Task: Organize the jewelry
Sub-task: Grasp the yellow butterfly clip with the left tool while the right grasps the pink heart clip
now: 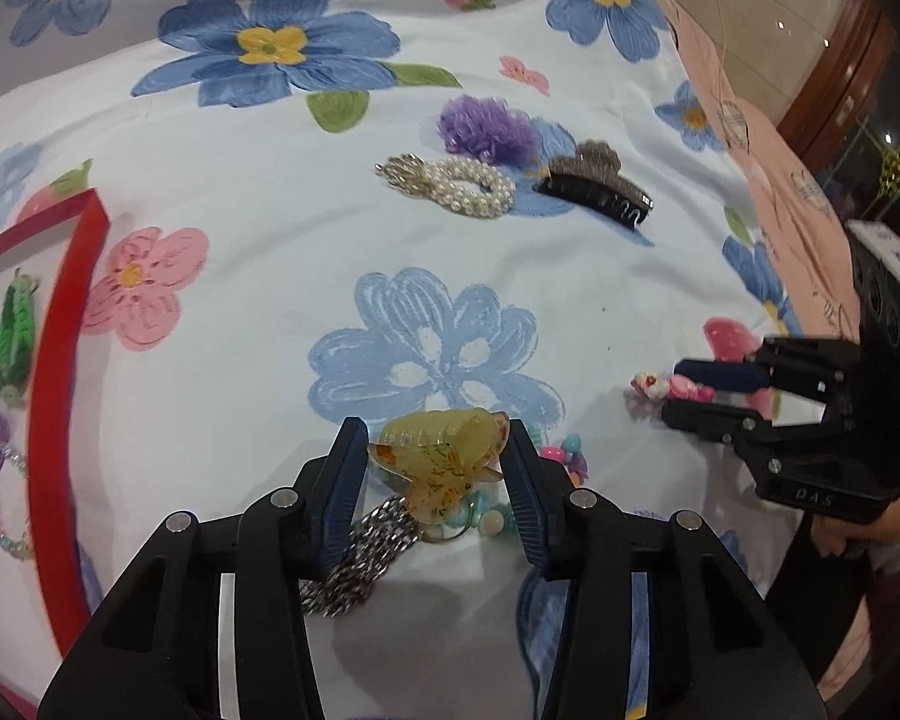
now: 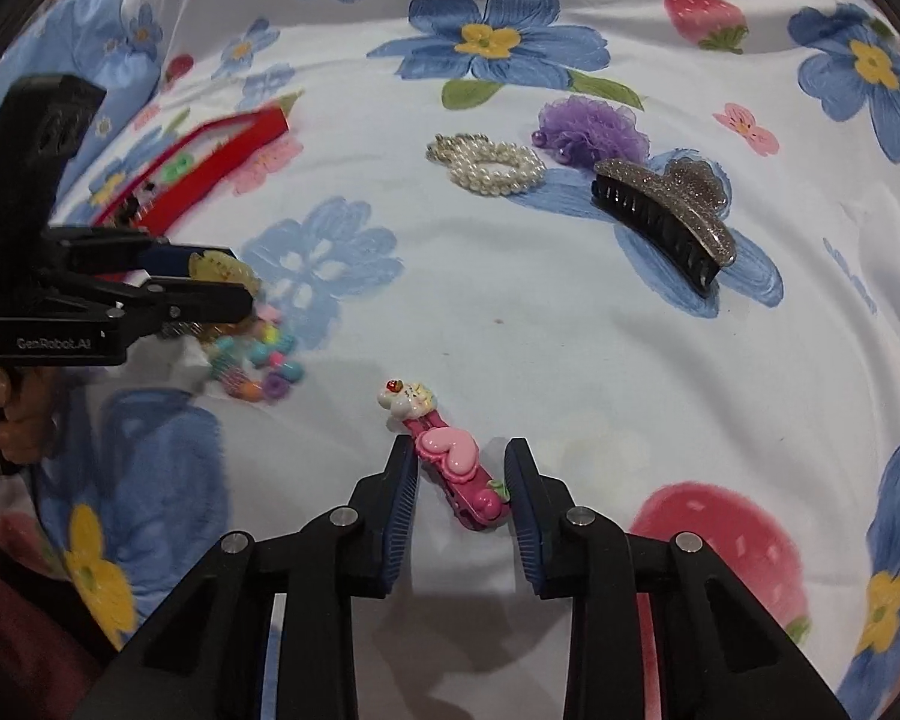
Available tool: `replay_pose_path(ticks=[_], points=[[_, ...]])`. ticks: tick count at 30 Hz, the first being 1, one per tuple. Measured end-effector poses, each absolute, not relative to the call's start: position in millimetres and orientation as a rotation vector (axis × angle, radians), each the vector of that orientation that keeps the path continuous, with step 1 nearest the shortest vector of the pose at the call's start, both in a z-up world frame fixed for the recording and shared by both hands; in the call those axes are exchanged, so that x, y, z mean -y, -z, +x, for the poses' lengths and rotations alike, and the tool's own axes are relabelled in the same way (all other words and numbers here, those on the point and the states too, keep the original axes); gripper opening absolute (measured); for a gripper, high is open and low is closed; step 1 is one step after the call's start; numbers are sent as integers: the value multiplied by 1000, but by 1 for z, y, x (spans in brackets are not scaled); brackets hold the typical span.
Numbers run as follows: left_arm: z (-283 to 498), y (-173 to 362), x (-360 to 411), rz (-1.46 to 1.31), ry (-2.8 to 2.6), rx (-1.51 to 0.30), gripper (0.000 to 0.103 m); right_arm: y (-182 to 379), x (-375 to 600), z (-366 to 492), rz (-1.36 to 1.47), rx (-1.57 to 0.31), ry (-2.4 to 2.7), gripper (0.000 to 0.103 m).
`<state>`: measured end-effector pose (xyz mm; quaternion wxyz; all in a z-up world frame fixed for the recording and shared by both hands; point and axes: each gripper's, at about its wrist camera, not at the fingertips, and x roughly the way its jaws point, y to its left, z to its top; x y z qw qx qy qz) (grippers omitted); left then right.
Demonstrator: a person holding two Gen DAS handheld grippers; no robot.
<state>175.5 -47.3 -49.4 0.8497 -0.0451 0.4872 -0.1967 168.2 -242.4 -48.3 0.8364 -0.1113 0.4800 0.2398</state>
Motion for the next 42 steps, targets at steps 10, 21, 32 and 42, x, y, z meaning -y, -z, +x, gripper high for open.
replay_pose_path(ticks=[10,21,32,42], points=[[146,27,-5,-208,359,-975,44,29,218,148,-44,-960,-546,30],[108,12,-80,-327,247,-918,44,17,152,132,-12,-937,-663,30],[82,12,-148,-382,117,-890,44,3,88,126,-59,-911,-773,30],[68,15,-190,-415,40,-875,44,-3,50,127,-70,-902,-833,30]])
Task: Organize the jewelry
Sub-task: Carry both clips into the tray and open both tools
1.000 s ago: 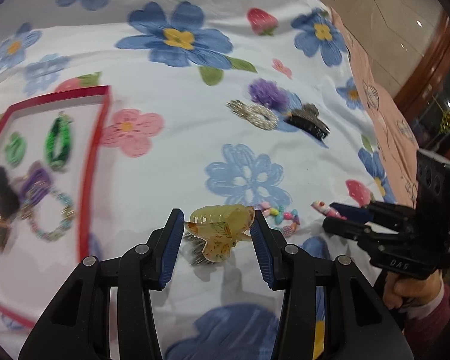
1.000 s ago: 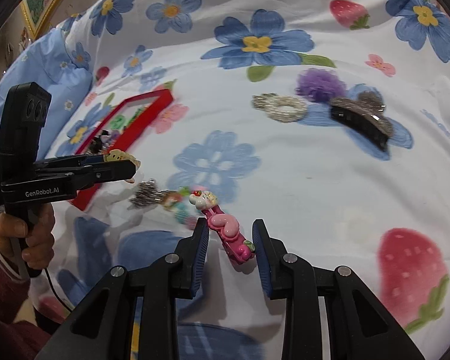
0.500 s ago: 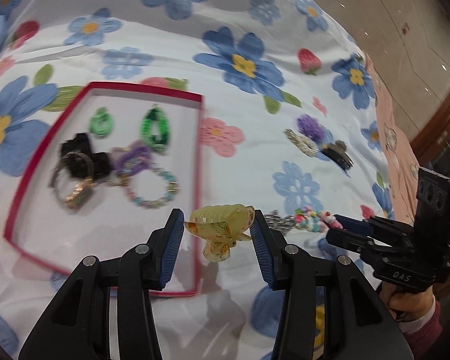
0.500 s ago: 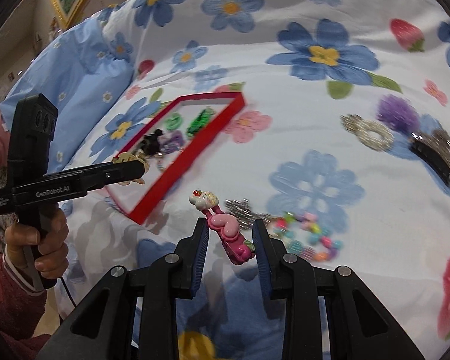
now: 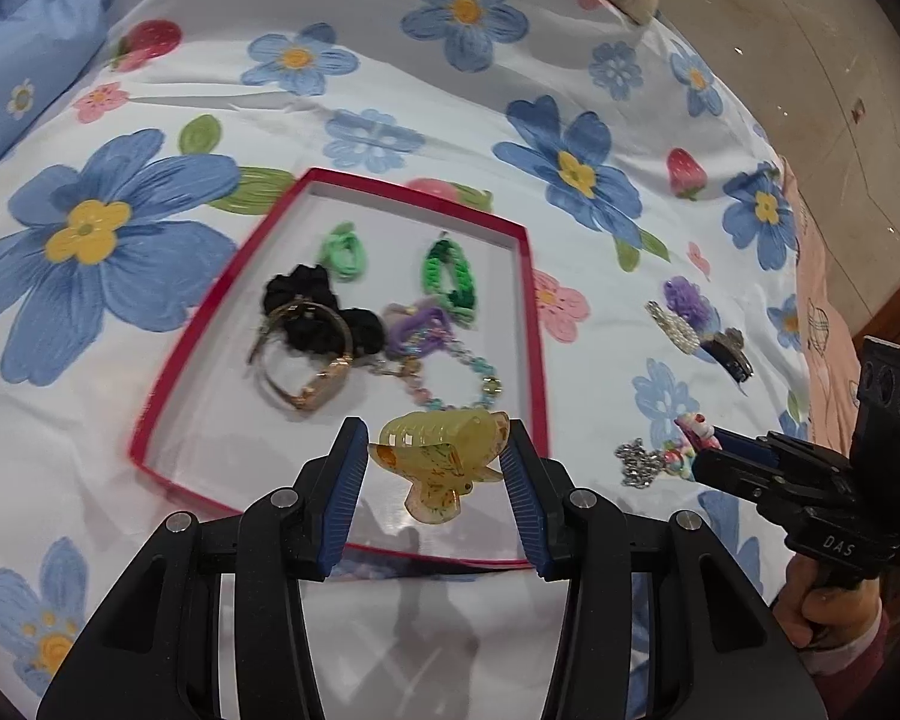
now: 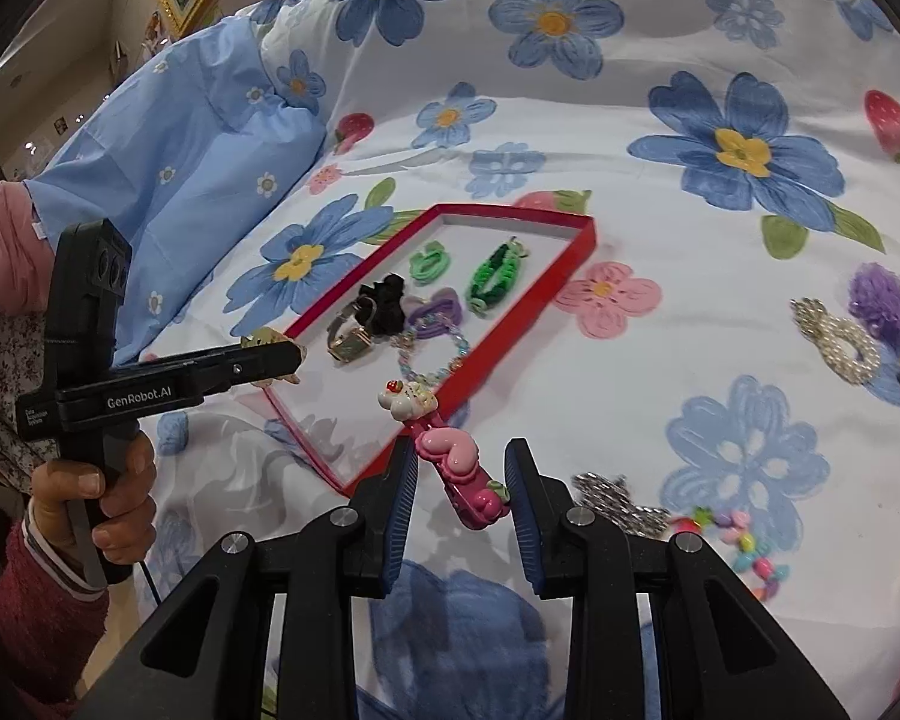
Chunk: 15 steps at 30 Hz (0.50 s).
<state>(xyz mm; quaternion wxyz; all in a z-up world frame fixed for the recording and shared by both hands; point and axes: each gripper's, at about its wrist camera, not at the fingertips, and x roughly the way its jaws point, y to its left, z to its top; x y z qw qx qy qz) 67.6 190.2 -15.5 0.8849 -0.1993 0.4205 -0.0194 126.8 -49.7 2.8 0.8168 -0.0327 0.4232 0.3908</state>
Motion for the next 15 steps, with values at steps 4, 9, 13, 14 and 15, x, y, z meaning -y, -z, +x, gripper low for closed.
replay_pose_path(ticks=[4,9,13,14,15], points=[[64,18,-203,-431,18,-875,44,-3,33,128,-70,-907,-859,30],[60,20,-215,-441,-6,-875,44,-1,9,129,-75,-911,-892,30],[60,25,-223,-443,-27,-884,44,4,-9,135,-75,-923,-905,31],[61,27,-225,-441,-35,-888,44,5,-13,137,-75,-927,-909,31],[62,29,-227,-439,-39,-892,44,6,-18,140,-75,-930,-914,31]])
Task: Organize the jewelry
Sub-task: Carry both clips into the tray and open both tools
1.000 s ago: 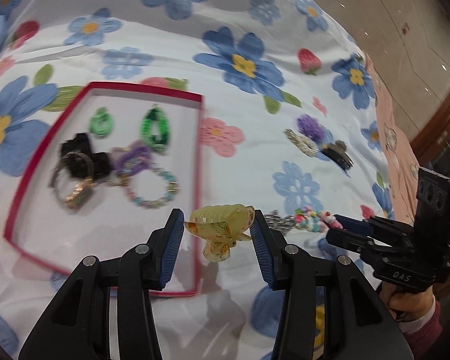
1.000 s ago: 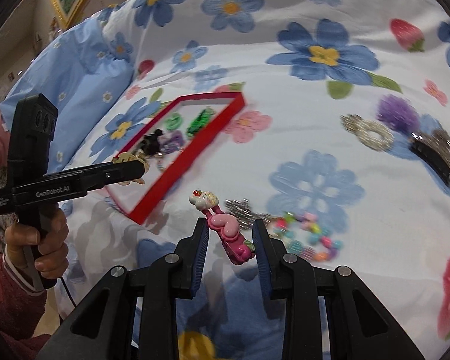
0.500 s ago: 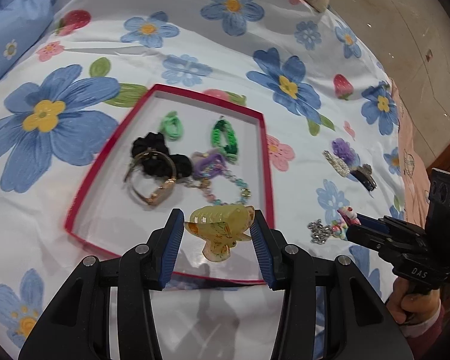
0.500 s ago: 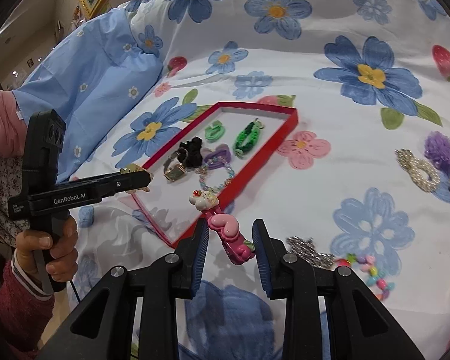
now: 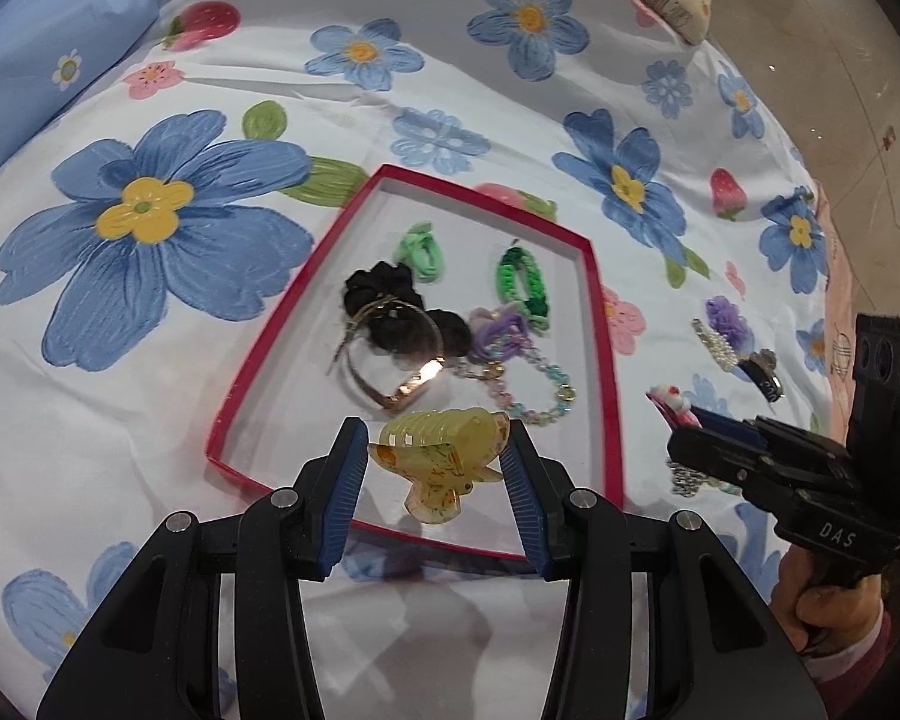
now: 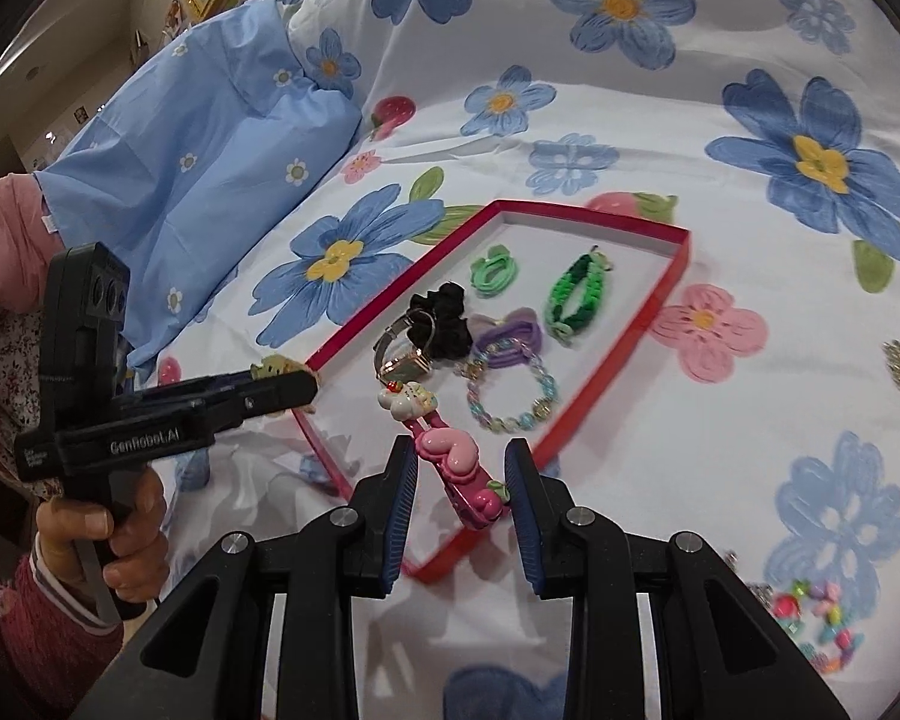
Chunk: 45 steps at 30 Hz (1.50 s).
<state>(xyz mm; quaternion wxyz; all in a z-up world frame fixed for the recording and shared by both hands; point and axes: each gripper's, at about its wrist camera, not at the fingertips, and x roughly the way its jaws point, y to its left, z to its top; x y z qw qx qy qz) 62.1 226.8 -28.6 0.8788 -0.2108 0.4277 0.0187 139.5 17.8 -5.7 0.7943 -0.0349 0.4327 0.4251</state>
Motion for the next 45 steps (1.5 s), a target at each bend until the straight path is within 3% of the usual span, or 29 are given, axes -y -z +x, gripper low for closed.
replay_pose_path(ticks=[23,45], points=[[95,77,-256,-413,-88,-1010,44,57,-92,174,-380,-984,-856,31],[97,81,-258,-432,-85,-1020,50,65,-102,175,-400,-1003,-890,32]])
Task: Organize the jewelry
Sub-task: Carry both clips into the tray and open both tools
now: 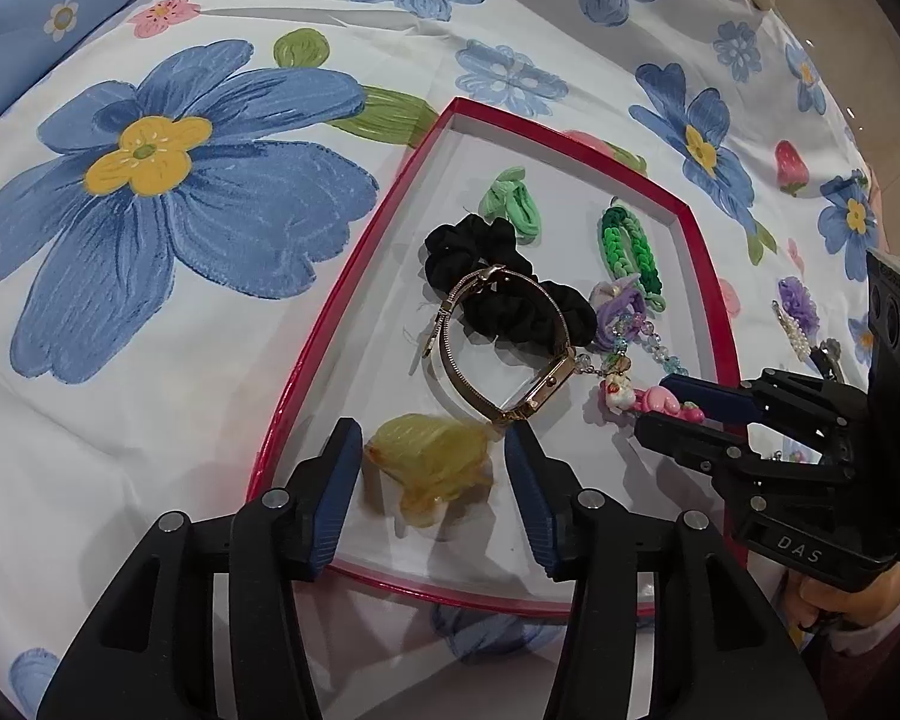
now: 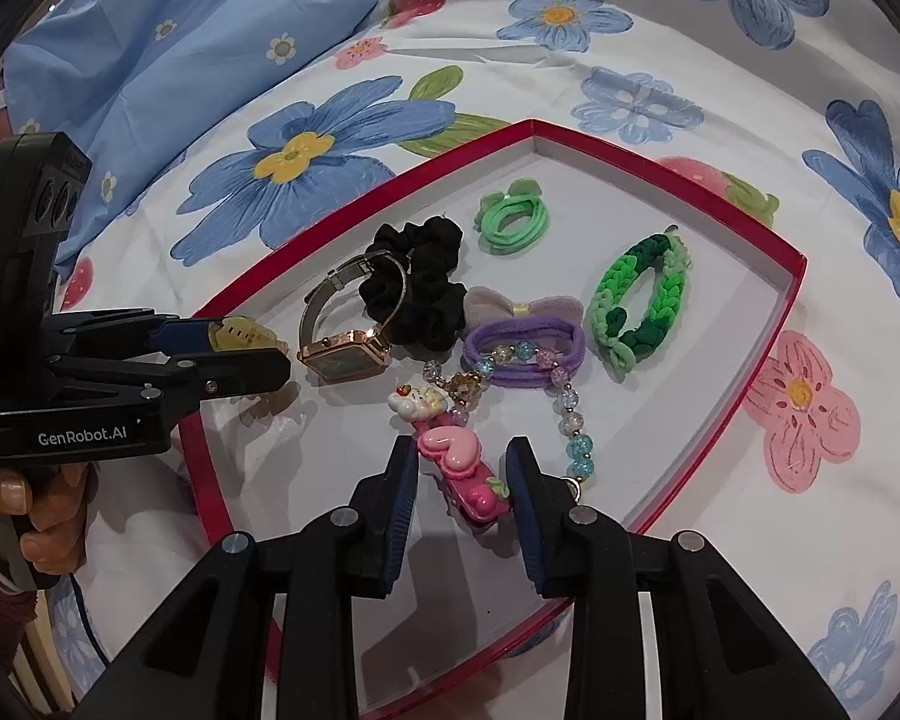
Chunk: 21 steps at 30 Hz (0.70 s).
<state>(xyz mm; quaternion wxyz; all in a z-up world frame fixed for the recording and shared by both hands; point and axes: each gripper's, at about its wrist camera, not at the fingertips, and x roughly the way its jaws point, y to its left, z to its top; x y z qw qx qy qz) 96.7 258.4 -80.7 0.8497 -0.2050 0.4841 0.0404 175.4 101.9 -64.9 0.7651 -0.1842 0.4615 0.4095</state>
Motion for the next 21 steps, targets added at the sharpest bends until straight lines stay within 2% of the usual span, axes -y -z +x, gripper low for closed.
replay_pose_path(ticks=[9,11,21], points=[[95,77,-258,-434,-89,-1010,50,65,-102,173,-398,-1007,-891,33],[93,74,-257,-432,-94,-1002,55,64,-102,173,-395,-1009,-893,33],[72,47,-253,-463,-109,-941,62,41,-70,166,-257,-989,-895,43]])
